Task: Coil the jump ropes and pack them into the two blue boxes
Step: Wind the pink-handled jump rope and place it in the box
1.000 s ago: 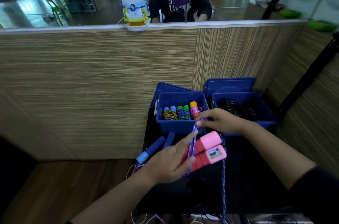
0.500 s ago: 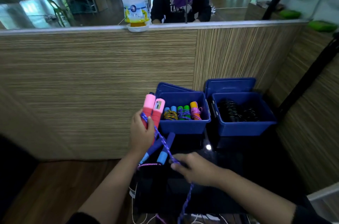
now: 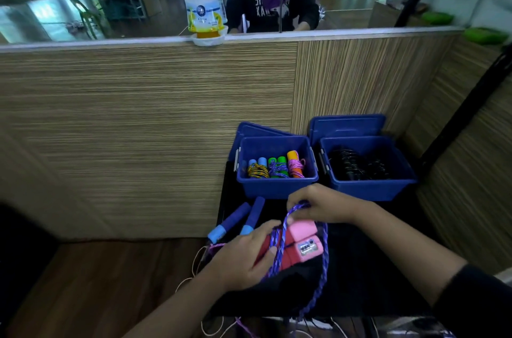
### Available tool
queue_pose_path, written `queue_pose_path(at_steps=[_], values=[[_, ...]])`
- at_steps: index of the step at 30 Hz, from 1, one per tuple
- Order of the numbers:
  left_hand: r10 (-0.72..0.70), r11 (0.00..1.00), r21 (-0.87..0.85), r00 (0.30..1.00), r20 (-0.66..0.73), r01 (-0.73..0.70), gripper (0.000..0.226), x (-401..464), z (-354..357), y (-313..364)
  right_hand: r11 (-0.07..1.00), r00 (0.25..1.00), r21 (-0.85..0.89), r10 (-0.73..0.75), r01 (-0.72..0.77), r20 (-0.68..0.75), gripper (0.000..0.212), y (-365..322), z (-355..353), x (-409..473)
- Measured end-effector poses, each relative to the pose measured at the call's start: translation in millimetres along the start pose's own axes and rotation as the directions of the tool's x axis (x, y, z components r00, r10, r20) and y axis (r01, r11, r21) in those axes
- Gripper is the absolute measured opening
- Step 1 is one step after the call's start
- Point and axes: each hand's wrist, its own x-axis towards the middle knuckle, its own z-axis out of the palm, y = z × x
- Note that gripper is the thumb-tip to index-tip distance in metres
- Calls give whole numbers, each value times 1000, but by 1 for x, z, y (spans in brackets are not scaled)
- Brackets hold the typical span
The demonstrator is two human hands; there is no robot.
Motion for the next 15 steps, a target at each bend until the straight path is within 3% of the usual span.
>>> queue_pose_path(at_steps=[3,5,11,15], values=[[51,999,-18,999,-2,-51,65,-4,-6,11,959,999,280,42,-43,12,18,4,-7,-3],[95,995,-1,995,-31,-95,71,-5,-9,12,933,999,358,41,-44,16,17,4,-10,-4],[132,985,116,990,-40,-126,66,-5,-19,2,936,998,345,46,-61,51,14,-1,-5,-3],[115,969,220,993,-13,-109,62,-3,-19,-11,983,999,177,46,-49,19,16,-3,1,0]])
